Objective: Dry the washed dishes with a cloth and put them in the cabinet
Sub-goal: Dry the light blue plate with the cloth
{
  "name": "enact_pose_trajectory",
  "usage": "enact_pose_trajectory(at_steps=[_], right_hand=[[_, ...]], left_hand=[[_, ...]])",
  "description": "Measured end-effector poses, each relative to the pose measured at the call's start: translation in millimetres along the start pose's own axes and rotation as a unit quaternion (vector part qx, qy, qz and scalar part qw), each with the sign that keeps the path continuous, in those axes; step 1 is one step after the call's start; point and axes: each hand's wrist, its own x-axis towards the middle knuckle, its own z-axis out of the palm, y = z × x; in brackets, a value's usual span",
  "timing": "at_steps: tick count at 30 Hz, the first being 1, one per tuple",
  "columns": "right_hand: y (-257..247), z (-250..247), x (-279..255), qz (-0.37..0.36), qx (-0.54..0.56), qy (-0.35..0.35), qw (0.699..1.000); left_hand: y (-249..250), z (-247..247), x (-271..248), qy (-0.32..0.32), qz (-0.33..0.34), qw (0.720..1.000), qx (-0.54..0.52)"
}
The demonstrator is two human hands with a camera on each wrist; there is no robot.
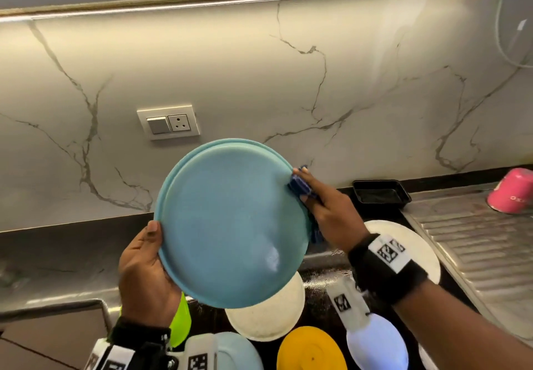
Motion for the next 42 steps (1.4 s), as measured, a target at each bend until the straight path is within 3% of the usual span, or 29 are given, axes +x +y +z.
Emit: enact_pose_trajectory(at_steps=[3, 5, 8, 11, 14, 16, 19, 23, 25, 28, 30, 31, 33, 35, 37, 39, 42], right_hand=[[-20.7, -6.4, 30.1, -0.032, -0.033, -0.005, 0.999], [-41.8, -0.7, 42.8, -0.093, -0.056, -0.026, 0.994], [-76.9, 25.7, 41.0, -0.198, -0.152, -0.106, 0.962], [-92.0, 44.5, 31.4, -0.247, -0.219, -0.15, 0.932], [-77.1, 29.0, 38.3, -0.214, -0.126, -0.107, 0.963], [-50.8, 12.8, 41.4, -0.138, -0.066, -0.049, 0.987], [-11.3, -0.1, 29.4, -0.028, -0.015, -0.006, 0.999], [-11.4, 15.9, 15.6, -0.058, -0.023, -0.003, 0.998], [-31.9, 35.0, 1.4, -0.159, -0.101, -0.027, 0.982], [-50.9, 69.9, -42.2, -0.332, -0.254, -0.105, 0.902], [-47.8, 65.2, -49.3, -0.364, -0.323, -0.142, 0.862], [-42.2, 56.4, -41.2, -0.365, -0.333, -0.132, 0.859], [-28.4, 37.1, -17.8, -0.308, -0.28, -0.093, 0.904], [-14.2, 12.7, 7.9, -0.169, -0.185, -0.067, 0.966], [-11.3, 1.5, 19.7, -0.063, -0.102, -0.054, 0.991], [-26.1, 10.5, 18.4, -0.075, -0.097, -0.053, 0.991], [-59.2, 47.6, -10.1, -0.222, -0.159, -0.118, 0.955]], left_hand=[[-2.6, -1.2, -4.9, -0.011, 0.037, 0.999, 0.037], [-3.7, 3.5, -9.1, -0.022, 0.059, 0.996, 0.07], [-11.0, 11.3, -16.4, -0.031, 0.101, 0.983, 0.148], [-13.9, 12.7, -20.4, -0.02, 0.13, 0.977, 0.169], [-10.6, 7.4, -19.3, -0.001, 0.145, 0.976, 0.162], [-7.0, 2.7, -16.7, 0.026, 0.143, 0.981, 0.126], [-1.8, 1.3, -9.2, 0.052, 0.13, 0.986, 0.087], [-9.0, 15.6, -8.7, 0.05, 0.103, 0.991, 0.069], [-15.3, 26.4, -9.6, 0.039, 0.091, 0.993, 0.06], [-19.6, 38.8, -9.8, 0.015, 0.067, 0.997, 0.023], [-19.6, 40.9, -9.0, 0.01, 0.05, 0.999, -0.003], [-19.2, 40.3, -9.3, 0.008, 0.044, 0.999, -0.013], [-20.2, 37.0, -10.2, 0.017, 0.056, 0.998, 0.005], [-21.9, 37.8, -12.1, 0.037, 0.077, 0.996, 0.037], [-25.2, 43.2, -16.7, 0.028, 0.09, 0.994, 0.057], [-30.6, 50.5, -20.0, 0.014, 0.095, 0.992, 0.079], [-36.7, 55.3, -18.9, -0.002, 0.112, 0.991, 0.079]])
